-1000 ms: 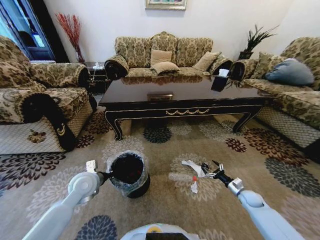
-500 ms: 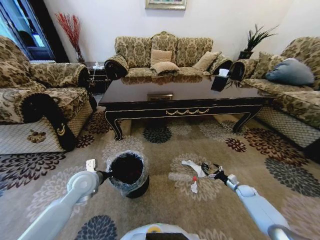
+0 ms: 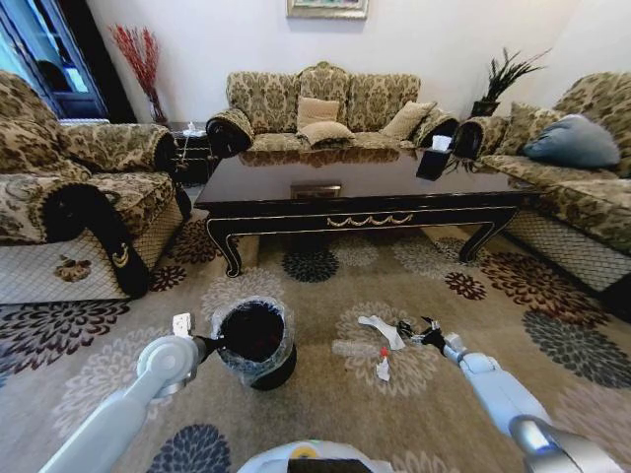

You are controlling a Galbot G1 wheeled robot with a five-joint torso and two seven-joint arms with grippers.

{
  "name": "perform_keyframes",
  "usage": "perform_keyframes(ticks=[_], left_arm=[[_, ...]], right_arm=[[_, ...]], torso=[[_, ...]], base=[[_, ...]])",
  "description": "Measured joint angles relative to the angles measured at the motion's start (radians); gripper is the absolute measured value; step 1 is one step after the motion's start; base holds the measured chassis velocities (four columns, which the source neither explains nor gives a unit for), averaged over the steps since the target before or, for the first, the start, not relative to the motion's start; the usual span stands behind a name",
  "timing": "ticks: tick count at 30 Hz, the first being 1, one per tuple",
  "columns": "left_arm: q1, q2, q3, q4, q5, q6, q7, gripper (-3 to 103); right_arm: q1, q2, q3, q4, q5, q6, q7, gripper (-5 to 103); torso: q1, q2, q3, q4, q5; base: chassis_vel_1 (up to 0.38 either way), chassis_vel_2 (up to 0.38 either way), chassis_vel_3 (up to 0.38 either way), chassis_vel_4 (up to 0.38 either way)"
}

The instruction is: Move to the front of the table and pick up the trash from the floor, then place it into the trash bin.

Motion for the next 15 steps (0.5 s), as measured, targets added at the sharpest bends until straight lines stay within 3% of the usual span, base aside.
perform_keyframes(ticks=[15], left_arm=[[-0.001, -0.019, -0.004, 0.021, 0.015, 0.0, 0.003, 0]], right_arm=[[0.039, 0.019, 0.028, -0.079, -0.115, -0.017, 0.022, 100]], torso=[[0.0, 0.0, 0.0, -0.0003, 0.0001]], base=[[0.0, 0.0, 0.0, 0.0]])
